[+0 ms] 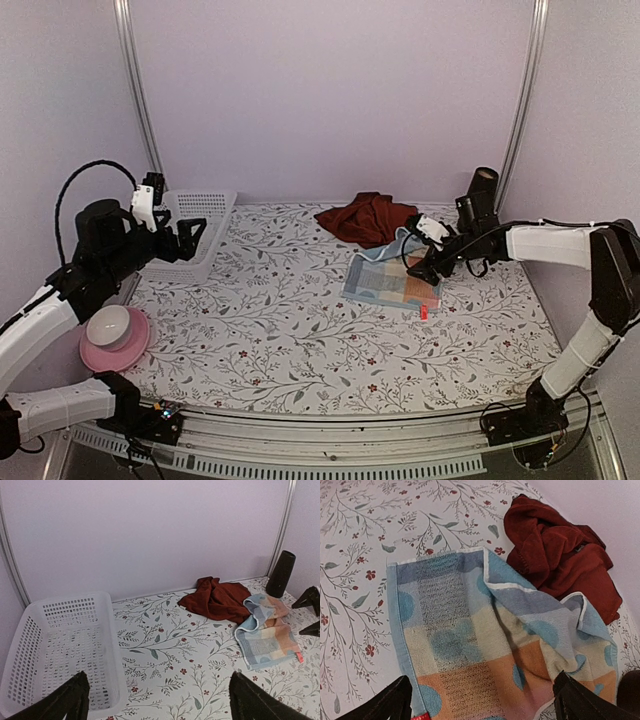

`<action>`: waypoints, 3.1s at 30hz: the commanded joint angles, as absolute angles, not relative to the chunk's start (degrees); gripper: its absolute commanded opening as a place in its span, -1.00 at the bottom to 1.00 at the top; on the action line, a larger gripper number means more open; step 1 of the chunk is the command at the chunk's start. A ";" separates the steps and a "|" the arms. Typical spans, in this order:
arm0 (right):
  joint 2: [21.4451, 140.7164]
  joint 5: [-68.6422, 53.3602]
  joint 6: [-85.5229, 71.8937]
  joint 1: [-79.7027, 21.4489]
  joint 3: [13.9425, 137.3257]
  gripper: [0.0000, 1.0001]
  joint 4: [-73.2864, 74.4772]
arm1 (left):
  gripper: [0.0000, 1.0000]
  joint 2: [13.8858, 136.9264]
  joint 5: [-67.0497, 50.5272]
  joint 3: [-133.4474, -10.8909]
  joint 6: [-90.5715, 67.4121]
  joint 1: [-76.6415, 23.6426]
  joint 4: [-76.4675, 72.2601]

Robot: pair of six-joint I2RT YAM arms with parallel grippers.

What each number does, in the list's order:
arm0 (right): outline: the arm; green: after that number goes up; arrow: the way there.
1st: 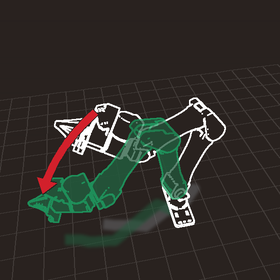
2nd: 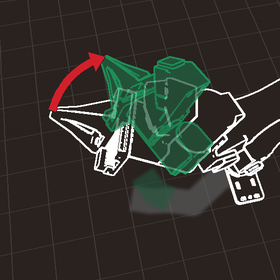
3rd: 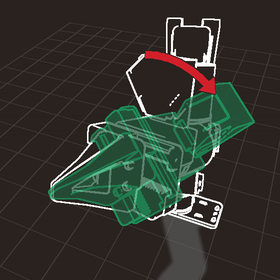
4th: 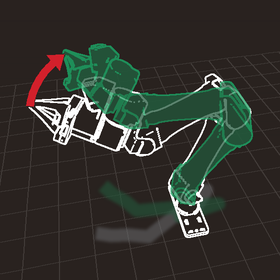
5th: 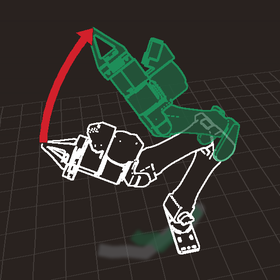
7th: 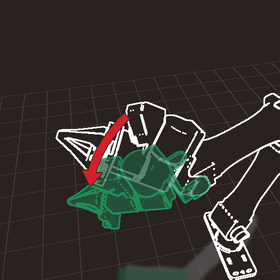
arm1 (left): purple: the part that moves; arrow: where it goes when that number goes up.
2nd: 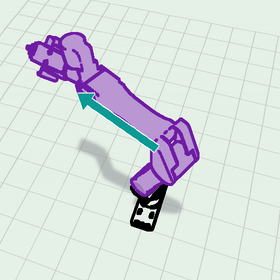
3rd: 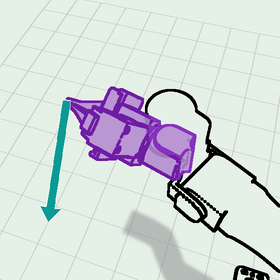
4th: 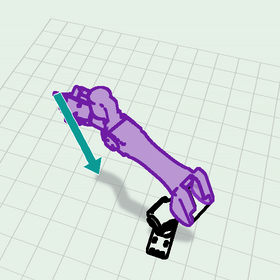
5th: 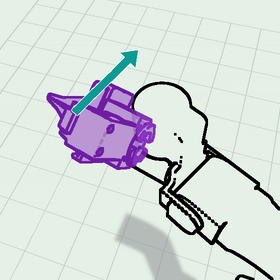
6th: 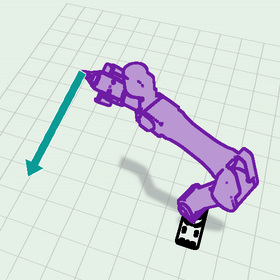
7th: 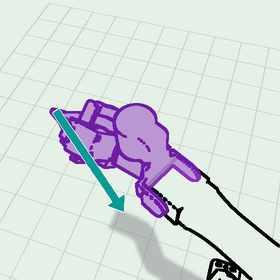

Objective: Roll the towels
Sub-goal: Pick up the towel from the center of the board.

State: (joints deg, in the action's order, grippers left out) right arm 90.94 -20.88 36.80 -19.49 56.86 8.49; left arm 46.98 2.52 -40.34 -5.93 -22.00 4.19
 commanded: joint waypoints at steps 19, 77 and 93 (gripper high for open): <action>102.60 -11.45 45.99 -25.16 55.45 0.65 17.09 | 0.95 47.29 -0.06 -40.61 -5.65 -21.17 4.39; 88.86 -52.70 40.93 -24.97 61.87 -0.96 27.63 | 0.95 91.49 8.15 -60.48 9.16 -61.91 -12.98; 88.46 -52.20 42.08 -24.96 61.90 -0.96 28.52 | 0.82 108.67 3.66 -69.92 10.50 -62.48 -16.23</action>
